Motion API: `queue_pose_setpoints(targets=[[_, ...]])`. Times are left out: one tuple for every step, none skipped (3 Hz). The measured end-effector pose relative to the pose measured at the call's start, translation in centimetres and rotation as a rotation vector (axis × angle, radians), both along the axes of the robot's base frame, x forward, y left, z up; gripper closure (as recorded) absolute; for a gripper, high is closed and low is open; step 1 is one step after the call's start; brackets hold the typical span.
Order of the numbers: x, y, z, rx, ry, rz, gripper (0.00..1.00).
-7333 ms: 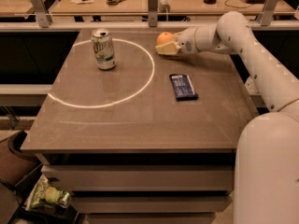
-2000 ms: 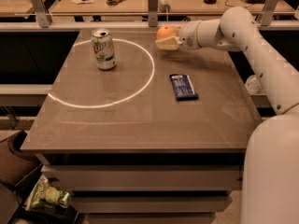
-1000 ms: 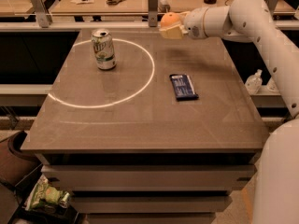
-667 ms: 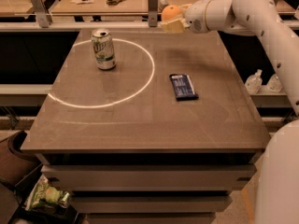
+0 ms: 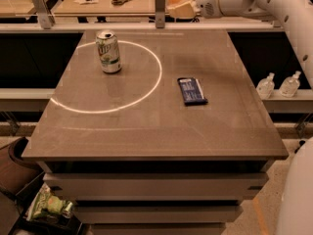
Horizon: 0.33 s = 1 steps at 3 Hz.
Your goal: Pick orange
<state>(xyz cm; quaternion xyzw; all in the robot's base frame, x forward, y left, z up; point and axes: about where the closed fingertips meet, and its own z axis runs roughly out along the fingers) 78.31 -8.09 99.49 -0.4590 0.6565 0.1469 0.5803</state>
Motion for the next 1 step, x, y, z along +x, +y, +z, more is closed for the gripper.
queue_pose_setpoints(targets=[[-0.04,0.04,0.09,0.0,-0.002,0.001,1.0]])
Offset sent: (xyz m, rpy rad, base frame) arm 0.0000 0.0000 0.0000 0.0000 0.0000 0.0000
